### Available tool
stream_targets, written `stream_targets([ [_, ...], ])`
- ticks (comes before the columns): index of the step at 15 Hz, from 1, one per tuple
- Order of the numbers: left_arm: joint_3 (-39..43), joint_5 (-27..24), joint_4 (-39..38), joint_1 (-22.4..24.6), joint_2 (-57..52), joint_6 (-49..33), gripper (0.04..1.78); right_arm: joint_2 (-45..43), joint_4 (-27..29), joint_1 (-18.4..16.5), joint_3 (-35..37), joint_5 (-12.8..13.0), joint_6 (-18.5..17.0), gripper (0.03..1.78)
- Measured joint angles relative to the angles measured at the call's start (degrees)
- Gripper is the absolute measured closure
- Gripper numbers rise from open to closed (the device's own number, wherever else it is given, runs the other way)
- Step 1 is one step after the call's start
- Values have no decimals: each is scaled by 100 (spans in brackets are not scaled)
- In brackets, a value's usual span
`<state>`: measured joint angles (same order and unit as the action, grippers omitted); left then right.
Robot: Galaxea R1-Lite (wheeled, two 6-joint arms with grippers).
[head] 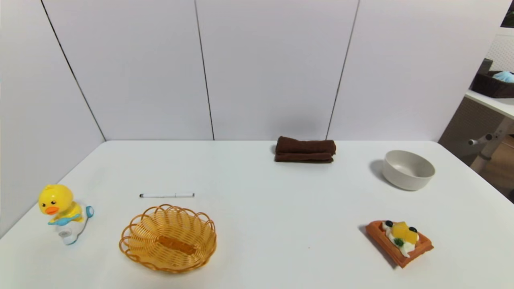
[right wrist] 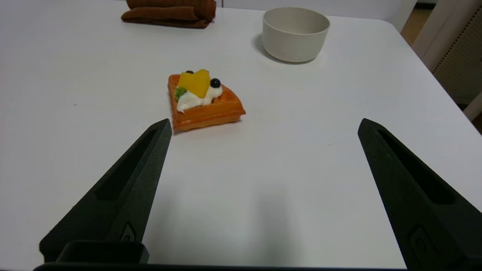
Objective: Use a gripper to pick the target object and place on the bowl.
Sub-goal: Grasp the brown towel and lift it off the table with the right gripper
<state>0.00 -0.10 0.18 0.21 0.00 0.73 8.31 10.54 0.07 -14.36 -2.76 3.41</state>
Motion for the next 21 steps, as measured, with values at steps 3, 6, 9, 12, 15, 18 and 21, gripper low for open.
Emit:
stream_targets([
  [3,0,2,-2,0,0,4,13,1197,441,37,-1226,-105,33,10],
  [6,0,0,0,-2,0,4,13,2715,699,129,-2439,-347,129,10],
  [9,0,0,0,-5,0,0,13,4375,778,328,-3583,-630,472,10],
  [12,0,0,0,-2,0,4,13,6076,819,516,-4545,-1152,1178,10],
  [15,0,0,0,-5,0,0,13,7517,845,607,-5331,-2160,2094,10],
  [18,0,-1,0,-2,0,0,13,8821,930,649,-6309,-3205,3115,10],
  [21,0,0,0,-2,0,1,13,9872,1195,728,-7425,-3891,3574,10],
])
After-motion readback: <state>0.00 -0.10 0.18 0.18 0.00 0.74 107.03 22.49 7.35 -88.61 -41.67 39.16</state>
